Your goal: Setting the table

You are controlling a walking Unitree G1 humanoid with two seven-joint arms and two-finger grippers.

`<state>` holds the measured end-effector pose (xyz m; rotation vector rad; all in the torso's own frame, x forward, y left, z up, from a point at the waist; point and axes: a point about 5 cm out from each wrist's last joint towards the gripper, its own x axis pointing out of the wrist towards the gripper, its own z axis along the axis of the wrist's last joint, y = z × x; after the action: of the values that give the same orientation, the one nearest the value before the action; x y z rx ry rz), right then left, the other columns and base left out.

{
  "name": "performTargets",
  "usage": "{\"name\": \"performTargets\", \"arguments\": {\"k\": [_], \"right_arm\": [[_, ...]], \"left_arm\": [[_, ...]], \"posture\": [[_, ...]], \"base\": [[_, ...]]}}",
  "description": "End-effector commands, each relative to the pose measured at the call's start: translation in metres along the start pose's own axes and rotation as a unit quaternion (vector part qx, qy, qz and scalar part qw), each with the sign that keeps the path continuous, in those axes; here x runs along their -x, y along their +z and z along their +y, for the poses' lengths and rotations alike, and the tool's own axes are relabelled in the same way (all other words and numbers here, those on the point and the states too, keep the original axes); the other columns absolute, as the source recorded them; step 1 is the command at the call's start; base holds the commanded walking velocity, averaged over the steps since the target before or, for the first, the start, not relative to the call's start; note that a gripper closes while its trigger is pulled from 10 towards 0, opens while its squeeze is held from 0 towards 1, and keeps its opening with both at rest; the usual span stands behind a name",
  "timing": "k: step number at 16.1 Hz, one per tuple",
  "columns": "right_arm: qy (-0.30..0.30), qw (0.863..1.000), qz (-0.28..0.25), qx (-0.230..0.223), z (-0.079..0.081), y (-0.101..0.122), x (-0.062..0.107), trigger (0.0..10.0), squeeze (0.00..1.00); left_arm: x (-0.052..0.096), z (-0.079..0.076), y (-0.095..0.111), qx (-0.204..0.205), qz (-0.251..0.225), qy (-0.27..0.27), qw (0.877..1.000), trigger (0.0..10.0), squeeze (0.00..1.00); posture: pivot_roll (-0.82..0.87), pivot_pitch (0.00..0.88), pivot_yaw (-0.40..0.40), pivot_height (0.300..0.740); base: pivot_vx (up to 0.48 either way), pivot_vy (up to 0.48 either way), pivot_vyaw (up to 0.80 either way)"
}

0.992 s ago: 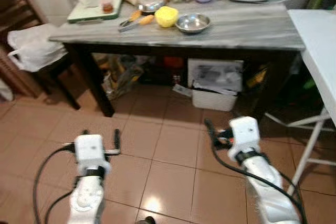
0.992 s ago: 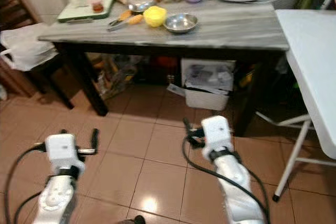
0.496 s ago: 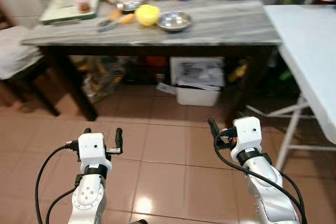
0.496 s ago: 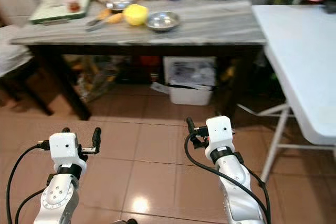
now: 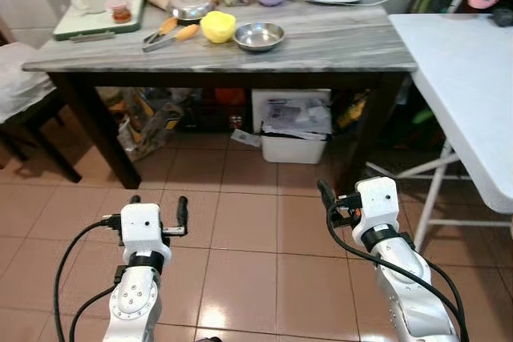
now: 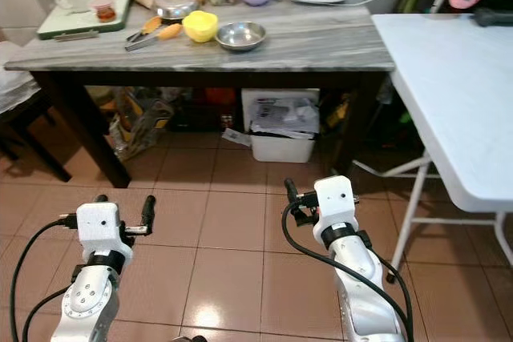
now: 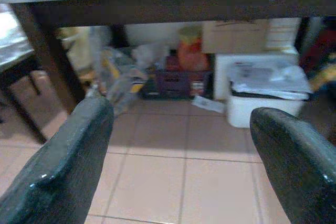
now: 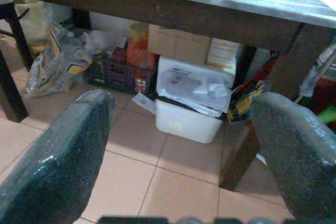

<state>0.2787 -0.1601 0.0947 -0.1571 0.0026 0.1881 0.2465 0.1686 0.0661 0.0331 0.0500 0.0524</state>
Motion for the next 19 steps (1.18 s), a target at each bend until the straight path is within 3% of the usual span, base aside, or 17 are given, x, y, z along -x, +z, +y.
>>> {"name": "performTargets", "arguments": {"k": [1, 5, 19], "right_arm": [[0.000, 1.000, -0.001, 0.000, -0.0007, -0.0003, -0.0011, 10.0, 0.00], [-0.002, 1.000, 0.000, 0.003, -0.0020, -0.0012, -0.0002, 10.0, 0.00], [-0.007, 1.000, -0.005, 0.007, -0.0031, 0.0006, -0.0038, 10.0, 0.00]], "left_arm": [[0.0002, 0.0014, -0.0022, -0.005, 0.005, -0.004, 1.000, 10.0, 0.00], [0.0009, 0.0010, -0.0035, 0.000, 0.008, -0.007, 1.000, 10.0, 0.00], [-0.0017, -0.0018, -0.0030, 0.005, 0.008, -0.017, 1.000, 10.0, 0.00]], "posture": [[-0.14, 0.087, 0.064, 0.740], [-0.15, 0.088, 0.068, 0.740], [-0.15, 0.093, 0.074, 0.740]], "base": [[0.000, 0.000, 0.00], [0.000, -0.068, 0.00], [0.000, -0.353, 0.00]]}}
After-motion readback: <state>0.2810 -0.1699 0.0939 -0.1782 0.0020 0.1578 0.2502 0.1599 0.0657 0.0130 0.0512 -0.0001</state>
